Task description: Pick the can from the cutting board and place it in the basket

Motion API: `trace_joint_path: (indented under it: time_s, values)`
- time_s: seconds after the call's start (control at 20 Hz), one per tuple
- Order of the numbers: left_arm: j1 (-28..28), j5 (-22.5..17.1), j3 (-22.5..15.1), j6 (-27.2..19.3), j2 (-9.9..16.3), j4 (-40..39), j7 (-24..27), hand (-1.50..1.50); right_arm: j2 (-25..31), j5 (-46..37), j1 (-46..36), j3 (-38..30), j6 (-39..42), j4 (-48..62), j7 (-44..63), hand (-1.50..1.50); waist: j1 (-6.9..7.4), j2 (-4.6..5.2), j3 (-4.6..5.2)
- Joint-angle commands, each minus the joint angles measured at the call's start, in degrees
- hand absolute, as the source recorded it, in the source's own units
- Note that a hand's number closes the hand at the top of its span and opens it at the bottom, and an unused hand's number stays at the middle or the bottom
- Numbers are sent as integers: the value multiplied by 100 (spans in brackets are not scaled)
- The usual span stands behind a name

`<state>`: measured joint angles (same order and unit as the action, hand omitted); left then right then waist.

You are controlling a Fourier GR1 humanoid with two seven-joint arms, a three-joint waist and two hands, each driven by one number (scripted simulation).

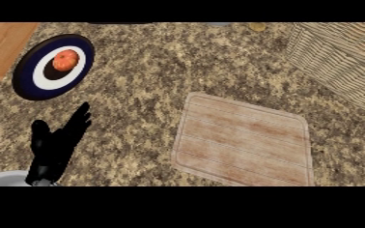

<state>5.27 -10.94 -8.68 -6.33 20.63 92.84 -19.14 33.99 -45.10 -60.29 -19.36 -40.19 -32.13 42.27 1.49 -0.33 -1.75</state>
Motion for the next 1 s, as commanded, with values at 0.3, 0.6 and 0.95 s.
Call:
trace_joint_path:
  time_s: [0.3, 0.6, 0.95]
  values:
    - [610, -89, -146, -230, -45, -386, 120, 0, 387, -365, 469, 264, 457, 508, -107, -150, -110, 75, 177]
    - [642, -253, 9, -173, 45, -589, 252, 0, 473, -214, 478, 225, 514, 62, -259, -150, -251, 24, 185]
    - [618, -74, -90, -263, -163, -510, 202, 0, 600, -9, 706, -86, 2, -625, 44, -150, -223, 15, 180]
